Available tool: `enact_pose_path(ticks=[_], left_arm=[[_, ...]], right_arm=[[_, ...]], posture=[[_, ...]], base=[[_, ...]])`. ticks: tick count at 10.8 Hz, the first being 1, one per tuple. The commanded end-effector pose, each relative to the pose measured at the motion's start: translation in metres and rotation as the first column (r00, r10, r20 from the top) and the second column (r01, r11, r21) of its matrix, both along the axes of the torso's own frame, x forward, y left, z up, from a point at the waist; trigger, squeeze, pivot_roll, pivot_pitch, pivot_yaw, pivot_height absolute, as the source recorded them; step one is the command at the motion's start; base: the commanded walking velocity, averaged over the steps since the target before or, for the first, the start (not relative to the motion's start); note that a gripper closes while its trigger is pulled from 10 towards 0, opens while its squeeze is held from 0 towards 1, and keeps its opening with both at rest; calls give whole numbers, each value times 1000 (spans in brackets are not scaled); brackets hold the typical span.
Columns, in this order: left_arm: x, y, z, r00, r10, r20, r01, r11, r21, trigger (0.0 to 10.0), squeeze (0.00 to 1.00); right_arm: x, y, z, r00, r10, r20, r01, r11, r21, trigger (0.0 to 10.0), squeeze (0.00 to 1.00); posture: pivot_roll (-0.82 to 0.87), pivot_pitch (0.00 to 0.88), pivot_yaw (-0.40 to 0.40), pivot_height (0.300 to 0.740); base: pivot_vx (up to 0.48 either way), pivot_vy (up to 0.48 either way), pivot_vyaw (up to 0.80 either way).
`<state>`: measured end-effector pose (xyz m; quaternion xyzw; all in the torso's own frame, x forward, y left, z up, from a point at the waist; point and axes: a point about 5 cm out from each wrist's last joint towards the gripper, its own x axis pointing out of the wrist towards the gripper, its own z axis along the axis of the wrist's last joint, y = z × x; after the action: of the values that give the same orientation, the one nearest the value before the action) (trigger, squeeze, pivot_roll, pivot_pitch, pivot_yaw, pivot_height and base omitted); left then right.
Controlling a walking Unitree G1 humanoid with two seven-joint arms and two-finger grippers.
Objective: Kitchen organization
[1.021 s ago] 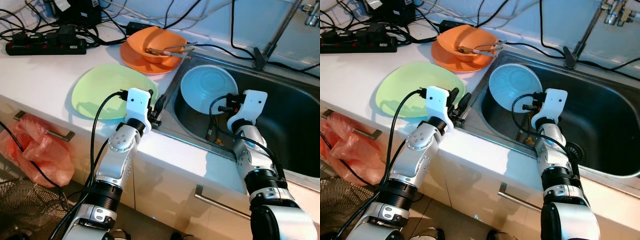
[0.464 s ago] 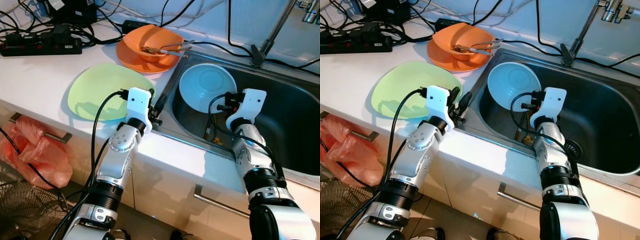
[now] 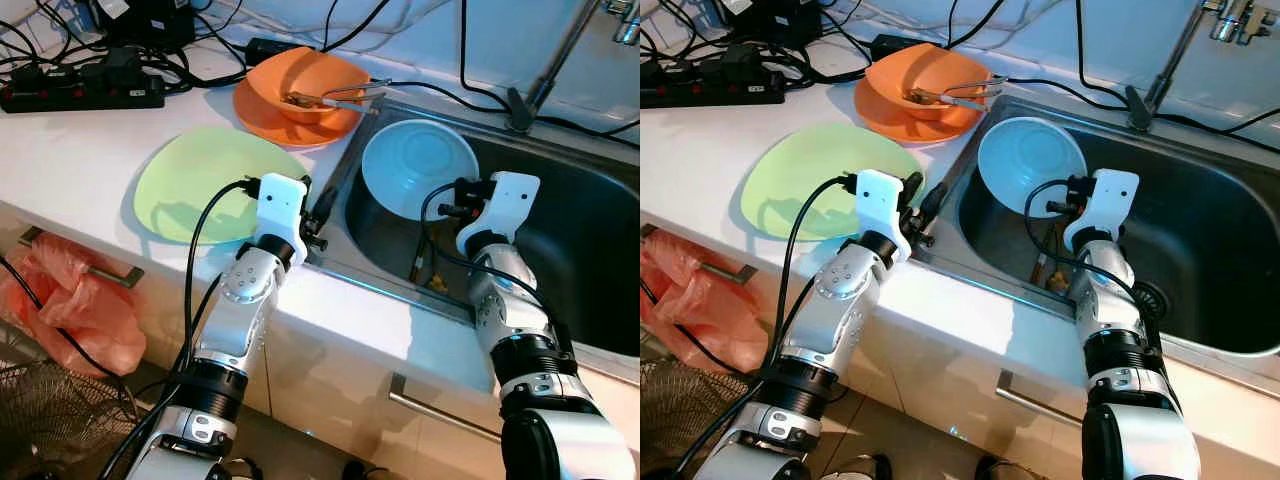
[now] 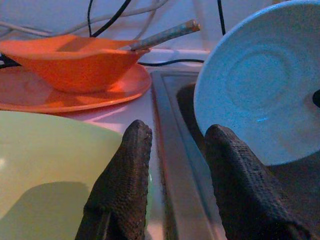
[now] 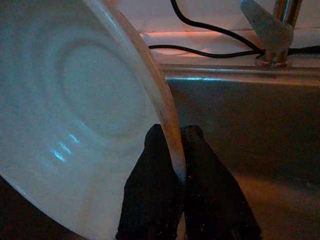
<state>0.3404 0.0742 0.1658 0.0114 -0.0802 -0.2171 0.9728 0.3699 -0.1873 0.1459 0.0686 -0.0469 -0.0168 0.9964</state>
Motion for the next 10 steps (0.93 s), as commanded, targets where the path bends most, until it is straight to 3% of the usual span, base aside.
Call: enact_pose_path(ticks=[1, 2, 3, 6, 7, 8, 9, 10], left_arm=[[-2, -1, -20, 997, -4, -83, 6, 1000, 26, 10000, 0], [-2, -1, -20, 997, -4, -83, 7, 1000, 27, 10000, 0], [-2, -1, -20, 996, -5, -84, 7, 1000, 29, 10000, 0], [-2, 0, -21, 996, -5, -85, 8, 999, 32, 10000, 0], [-2, 0, -21, 996, -6, -86, 9, 999, 33, 10000, 0], [-2, 0, -21, 996, -6, -86, 9, 999, 33, 10000, 0], [-2, -1, -20, 996, -6, -83, 9, 999, 33, 10000, 0], [-1, -1, -16, 998, -6, -70, 8, 999, 31, 10000, 0]], right_arm=[[1, -6, 9, 999, -19, 32, 18, 999, 29, 10000, 184], [2, -6, 10, 999, -17, 34, 16, 999, 29, 10000, 267], [1, -6, 9, 999, -16, 32, 15, 999, 28, 10000, 812], [1, -5, 8, 1000, -14, 26, 14, 1000, 26, 10000, 784], [1, -5, 8, 1000, -15, 25, 14, 1000, 25, 10000, 761], [1, -5, 8, 1000, -19, 23, 18, 1000, 22, 10000, 412], [1, -5, 7, 1000, -19, 23, 18, 1000, 21, 10000, 0], [1, -5, 7, 1000, -19, 22, 18, 1000, 21, 10000, 0]], posture=[[47, 122, -50, 740], [48, 121, -51, 740], [48, 121, -50, 740], [49, 119, -50, 740], [49, 119, -49, 740], [48, 119, -49, 740], [50, 119, -50, 740], [50, 118, -50, 740]], base=[[0, 0, 0], [0, 0, 0], [0, 0, 0], [0, 0, 0], [0, 0, 0], [0, 0, 0], [0, 0, 0], [0, 0, 0]])
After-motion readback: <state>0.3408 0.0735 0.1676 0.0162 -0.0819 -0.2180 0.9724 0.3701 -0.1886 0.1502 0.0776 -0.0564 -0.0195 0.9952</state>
